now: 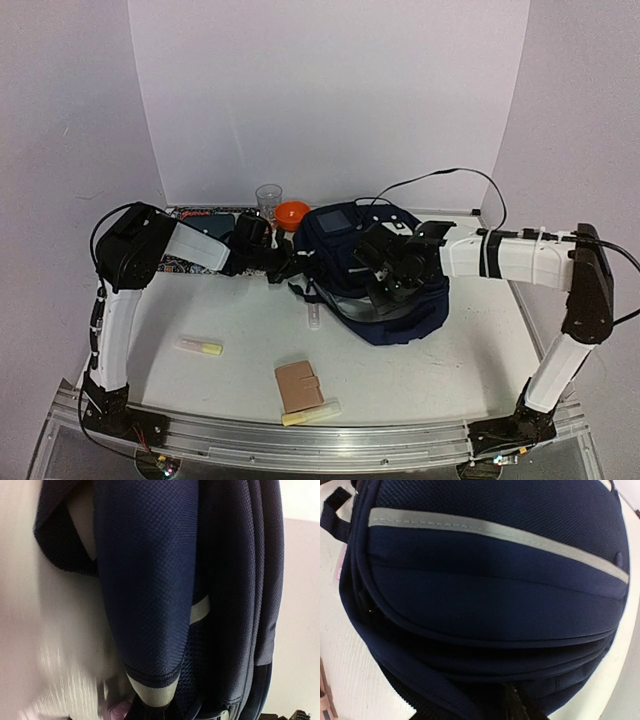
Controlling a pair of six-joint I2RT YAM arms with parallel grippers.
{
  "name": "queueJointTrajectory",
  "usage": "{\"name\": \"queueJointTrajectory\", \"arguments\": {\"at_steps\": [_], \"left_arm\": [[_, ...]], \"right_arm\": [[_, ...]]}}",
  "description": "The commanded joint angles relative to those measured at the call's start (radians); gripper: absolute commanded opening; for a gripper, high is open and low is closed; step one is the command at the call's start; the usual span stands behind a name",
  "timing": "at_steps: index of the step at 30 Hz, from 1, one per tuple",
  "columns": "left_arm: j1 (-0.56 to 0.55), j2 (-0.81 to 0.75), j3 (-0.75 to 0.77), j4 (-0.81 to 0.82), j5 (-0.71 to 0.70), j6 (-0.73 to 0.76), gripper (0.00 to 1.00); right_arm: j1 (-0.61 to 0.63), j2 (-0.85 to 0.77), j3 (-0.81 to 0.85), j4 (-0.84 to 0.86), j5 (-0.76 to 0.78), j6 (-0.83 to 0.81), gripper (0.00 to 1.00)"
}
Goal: Pack the student bag
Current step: Hold the student bag at the center of the board, then pick up the largest pocket of the bag from the student bag.
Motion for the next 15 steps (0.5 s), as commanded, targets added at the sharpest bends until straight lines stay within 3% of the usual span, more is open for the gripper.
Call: {"name": "queueJointTrajectory", "arguments": {"at_steps": [1, 8, 15], "left_arm": [[-0.057, -0.130, -0.047, 0.065, -0.012, -0.115, 0.00], [-0.128, -0.200, -0.075, 0.078, -0.087, -0.207, 0.00], [-0.159, -0.217, -0.072, 0.077, -0.098, -0.274, 0.00]], "right_arm": [[0.038, -0.082, 0.116, -0.025, 0.010, 0.098, 0.46], [0.089, -0.094, 0.190, -0.048, 0.084, 0.303, 0.62], [0.102, -0.047, 0.129, 0.155, -0.081, 0.287, 0.55]]}}
